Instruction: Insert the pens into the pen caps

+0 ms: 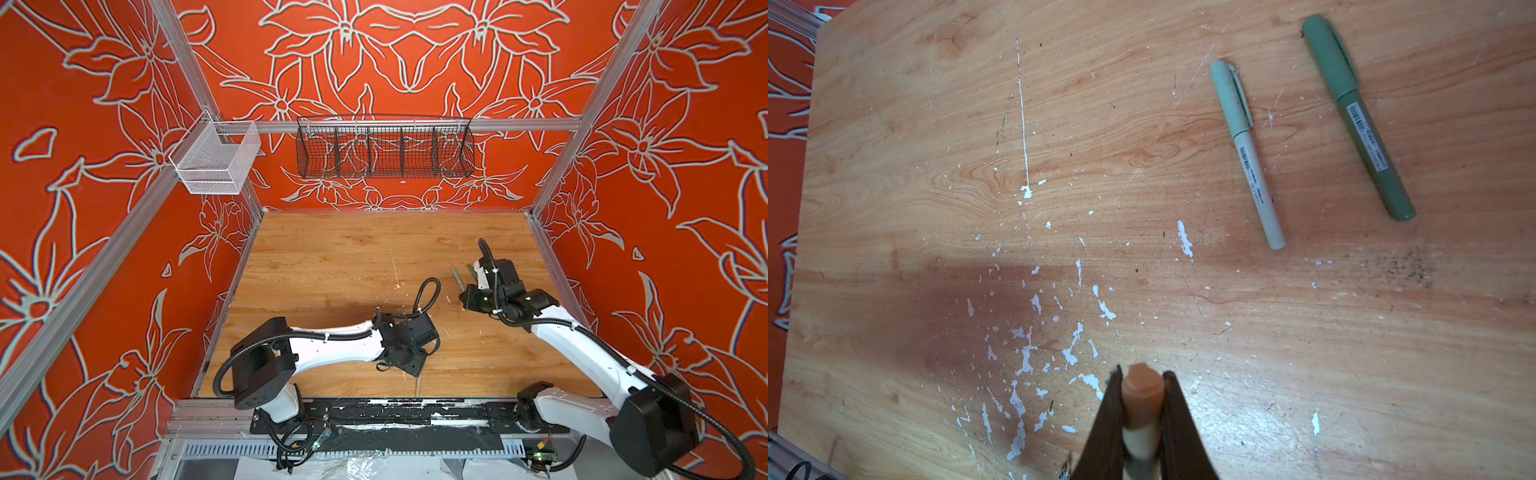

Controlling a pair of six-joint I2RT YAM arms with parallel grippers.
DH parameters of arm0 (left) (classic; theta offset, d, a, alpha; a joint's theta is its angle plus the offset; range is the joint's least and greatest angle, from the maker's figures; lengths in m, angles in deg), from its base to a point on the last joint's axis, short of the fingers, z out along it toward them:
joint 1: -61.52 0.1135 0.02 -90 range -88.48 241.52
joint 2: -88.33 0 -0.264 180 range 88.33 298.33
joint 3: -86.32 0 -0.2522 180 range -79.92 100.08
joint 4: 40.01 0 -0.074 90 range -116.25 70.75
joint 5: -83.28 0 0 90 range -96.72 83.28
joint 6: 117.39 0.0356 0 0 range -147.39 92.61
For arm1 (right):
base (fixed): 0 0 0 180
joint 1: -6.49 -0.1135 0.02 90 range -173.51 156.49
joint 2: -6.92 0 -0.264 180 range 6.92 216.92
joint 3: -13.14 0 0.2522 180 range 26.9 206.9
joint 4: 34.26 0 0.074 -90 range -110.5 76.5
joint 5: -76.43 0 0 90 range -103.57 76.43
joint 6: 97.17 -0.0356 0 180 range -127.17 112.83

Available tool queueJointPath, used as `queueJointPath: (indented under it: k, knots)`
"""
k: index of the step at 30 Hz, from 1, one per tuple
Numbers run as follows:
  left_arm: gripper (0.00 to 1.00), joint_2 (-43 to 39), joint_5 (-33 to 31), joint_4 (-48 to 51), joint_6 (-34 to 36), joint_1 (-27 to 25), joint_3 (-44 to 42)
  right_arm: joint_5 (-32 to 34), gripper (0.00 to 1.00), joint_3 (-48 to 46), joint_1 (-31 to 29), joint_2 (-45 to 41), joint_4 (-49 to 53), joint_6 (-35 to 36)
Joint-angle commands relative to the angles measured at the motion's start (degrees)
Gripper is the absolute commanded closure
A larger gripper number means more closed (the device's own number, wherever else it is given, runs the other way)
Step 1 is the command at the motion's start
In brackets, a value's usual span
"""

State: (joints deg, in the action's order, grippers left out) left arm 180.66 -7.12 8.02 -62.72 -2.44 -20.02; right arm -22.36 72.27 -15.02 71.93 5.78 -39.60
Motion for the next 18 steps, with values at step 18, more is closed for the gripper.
queueJointPath:
  k: [18]
  knots:
    - [0.50,10.0,-0.1,5.4,-11.6,-8.7,7.7,1.5,1.00,-4.9,0.2,-3.2,-1.5,-2.6]
